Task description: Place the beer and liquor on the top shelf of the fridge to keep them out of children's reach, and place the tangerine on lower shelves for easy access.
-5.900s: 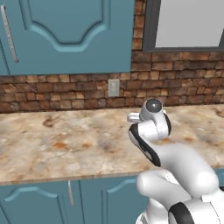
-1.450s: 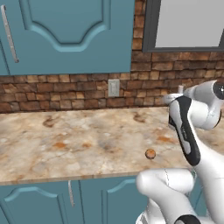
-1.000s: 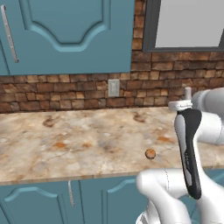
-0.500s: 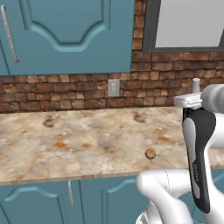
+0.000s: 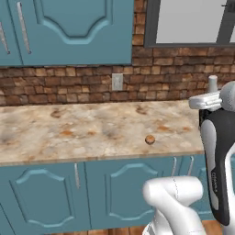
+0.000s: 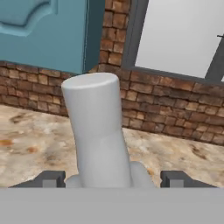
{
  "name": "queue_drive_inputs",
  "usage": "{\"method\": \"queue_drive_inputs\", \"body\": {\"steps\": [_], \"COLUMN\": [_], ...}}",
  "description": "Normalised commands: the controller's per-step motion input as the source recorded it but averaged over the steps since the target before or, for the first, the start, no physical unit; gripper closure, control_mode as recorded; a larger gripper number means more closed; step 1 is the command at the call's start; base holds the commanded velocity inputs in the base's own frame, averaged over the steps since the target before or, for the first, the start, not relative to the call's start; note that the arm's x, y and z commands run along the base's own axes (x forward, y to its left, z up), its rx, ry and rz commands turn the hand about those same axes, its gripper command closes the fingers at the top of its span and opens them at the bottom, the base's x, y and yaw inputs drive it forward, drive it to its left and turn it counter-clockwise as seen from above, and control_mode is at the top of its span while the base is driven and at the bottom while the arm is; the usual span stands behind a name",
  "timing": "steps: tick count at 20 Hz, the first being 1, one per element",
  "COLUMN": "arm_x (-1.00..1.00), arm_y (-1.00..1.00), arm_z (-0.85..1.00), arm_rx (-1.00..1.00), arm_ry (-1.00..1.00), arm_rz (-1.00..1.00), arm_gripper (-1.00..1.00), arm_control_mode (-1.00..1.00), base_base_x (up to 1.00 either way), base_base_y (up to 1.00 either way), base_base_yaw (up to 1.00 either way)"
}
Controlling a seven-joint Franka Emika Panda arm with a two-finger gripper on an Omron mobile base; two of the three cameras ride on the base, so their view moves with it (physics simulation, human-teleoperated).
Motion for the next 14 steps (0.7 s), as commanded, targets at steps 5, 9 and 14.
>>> {"method": "queue_drive_inputs", "body": {"steps": [5, 9, 14], "arm_x": [0.0, 0.0, 0.0], "arm_y": [0.0, 0.0, 0.0], "arm_z": [0.0, 0.0, 0.0], "arm_rx": [0.0, 0.0, 0.0], "arm_ry": [0.0, 0.0, 0.0], "arm_rz": [0.0, 0.0, 0.0], "arm_gripper": [1.0, 1.0, 1.0], "arm_control_mode": [1.0, 1.0, 1.0], "base_base_x": [-0.43, 0.0, 0.0], "base_base_y": [-0.58, -0.7, -0.7], "base_base_yaw": [-0.26, -0.66, -0.78]}}
